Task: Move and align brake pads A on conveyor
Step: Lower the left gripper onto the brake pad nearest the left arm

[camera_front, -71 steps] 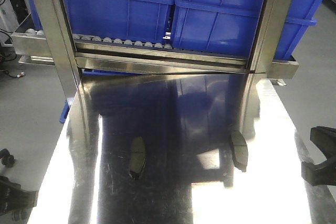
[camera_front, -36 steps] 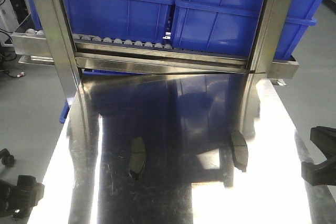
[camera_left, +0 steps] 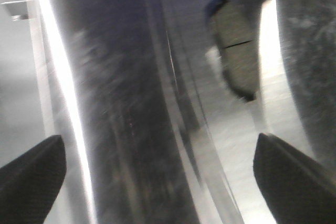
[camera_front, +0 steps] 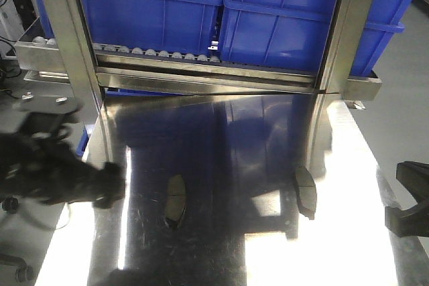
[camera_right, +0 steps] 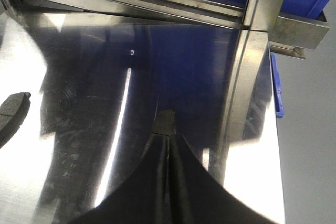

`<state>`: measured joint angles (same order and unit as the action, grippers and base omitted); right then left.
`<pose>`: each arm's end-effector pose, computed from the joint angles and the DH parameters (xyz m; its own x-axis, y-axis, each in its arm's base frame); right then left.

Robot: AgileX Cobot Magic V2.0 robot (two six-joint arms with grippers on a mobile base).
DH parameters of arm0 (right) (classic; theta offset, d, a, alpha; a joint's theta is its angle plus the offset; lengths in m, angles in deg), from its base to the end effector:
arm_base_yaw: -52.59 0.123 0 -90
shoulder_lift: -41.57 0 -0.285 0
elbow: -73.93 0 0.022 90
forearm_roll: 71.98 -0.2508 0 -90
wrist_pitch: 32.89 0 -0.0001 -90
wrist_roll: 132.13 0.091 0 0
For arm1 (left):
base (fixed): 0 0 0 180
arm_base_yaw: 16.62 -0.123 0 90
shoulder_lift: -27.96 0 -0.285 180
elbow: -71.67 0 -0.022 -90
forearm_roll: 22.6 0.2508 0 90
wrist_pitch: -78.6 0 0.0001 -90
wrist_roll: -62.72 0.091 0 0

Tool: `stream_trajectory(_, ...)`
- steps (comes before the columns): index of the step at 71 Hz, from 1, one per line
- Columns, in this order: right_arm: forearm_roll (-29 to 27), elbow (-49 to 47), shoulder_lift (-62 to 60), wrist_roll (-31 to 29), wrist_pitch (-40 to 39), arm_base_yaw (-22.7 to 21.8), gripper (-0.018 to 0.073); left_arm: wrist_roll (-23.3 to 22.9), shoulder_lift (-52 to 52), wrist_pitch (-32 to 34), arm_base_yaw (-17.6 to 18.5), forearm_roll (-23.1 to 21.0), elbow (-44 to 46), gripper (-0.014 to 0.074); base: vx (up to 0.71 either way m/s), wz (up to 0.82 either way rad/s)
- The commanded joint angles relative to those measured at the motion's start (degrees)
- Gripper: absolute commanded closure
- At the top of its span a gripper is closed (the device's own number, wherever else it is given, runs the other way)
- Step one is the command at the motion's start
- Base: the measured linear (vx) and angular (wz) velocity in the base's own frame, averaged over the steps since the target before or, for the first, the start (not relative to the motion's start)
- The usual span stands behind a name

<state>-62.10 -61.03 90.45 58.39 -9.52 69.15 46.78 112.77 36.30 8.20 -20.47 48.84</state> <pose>0.1409 0.0354 0.3012 -0.4404 -0.1049 -0.8917 -0.2152 0.9765 -0.0085 0.2418 -0.1093 0.2730 -0.8621 0.1255 -0.4909 0.2006 0.9742 -0.1034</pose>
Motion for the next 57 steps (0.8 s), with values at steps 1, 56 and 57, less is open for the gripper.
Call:
stream_trajectory(1, 0.62, -1.60, -0.08, 0.17, -4.08, -0.14, 0.0567, 0.14, 5.36, 1.90, 2.67, -0.23, 6.73, -0.0085, 0.00, 0.00)
stream_trajectory(56, 0.62, -1.60, -0.08, 0.17, -4.08, -0.14, 0.0567, -0.65, 45.53, -23.60, 6.70, -1.05, 50.38, -0.0060, 0.00, 0.00)
stream_trajectory(57, 0.62, -1.60, -0.08, 0.17, -4.08, -0.14, 0.0567, -0.65, 45.69, -23.72, 6.70, -1.12, 50.38, -0.0060, 0.00, 0.00)
